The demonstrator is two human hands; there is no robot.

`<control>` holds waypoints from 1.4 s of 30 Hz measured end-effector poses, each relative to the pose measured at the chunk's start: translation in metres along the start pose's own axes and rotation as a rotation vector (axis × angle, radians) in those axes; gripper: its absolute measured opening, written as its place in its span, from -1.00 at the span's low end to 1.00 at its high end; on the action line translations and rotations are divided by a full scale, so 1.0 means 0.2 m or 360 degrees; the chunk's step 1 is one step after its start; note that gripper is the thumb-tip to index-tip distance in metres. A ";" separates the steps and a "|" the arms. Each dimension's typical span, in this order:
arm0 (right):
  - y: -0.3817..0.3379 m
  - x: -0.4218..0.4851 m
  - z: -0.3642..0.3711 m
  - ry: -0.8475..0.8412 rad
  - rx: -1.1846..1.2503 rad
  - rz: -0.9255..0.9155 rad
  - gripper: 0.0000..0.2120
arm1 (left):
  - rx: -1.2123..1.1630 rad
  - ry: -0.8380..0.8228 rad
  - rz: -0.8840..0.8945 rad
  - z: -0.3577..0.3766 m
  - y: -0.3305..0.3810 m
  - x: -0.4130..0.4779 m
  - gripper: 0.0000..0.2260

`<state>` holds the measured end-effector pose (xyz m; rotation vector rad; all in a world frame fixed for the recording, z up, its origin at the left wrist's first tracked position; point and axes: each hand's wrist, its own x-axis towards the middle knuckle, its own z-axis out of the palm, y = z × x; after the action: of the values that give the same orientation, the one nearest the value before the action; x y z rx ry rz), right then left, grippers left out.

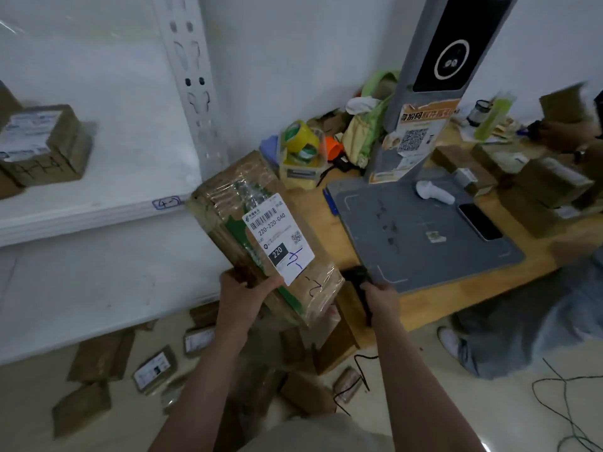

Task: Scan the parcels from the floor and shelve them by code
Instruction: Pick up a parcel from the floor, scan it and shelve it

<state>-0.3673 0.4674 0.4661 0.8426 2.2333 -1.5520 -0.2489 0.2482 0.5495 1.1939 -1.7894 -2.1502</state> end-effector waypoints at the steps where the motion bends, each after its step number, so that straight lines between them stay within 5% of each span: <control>1: 0.03 0.05 0.00 -0.0018 -0.0115 0.0019 -0.58 | -0.0009 0.0052 -0.0016 0.02 -0.01 0.01 -0.03; 9: 0.12 0.27 0.05 -0.0269 -0.0540 0.0074 -0.59 | 0.0043 0.0240 -0.0062 0.12 -0.04 -0.01 -0.27; 14: 0.06 0.21 0.05 -0.0289 -0.0361 -0.0179 -0.77 | 0.0049 0.0303 -0.0079 0.11 -0.05 0.02 -0.02; 17: -0.10 0.11 0.04 -0.0342 -0.0183 -0.0388 -0.78 | 0.0027 0.0352 -0.0080 0.08 -0.06 0.03 -0.07; 24: -0.41 -0.23 0.02 -0.0919 0.0008 -0.0797 -0.75 | 0.0038 0.0317 -0.0077 0.03 -0.04 -0.04 -0.30; 31: -0.43 -0.53 0.04 -0.1390 -0.0099 -0.1082 -0.86 | 0.0022 0.0313 0.0004 -0.02 -0.06 -0.05 -0.32; 42: -0.35 -0.63 0.14 -0.1342 -0.0152 -0.1205 -0.82 | 0.0055 0.0457 0.0181 -0.04 -0.10 -0.09 -0.34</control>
<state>-0.3142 0.3862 0.5762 -0.6889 1.9694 -1.5998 -0.2228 0.2579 0.5408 1.2977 -1.7300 -1.7890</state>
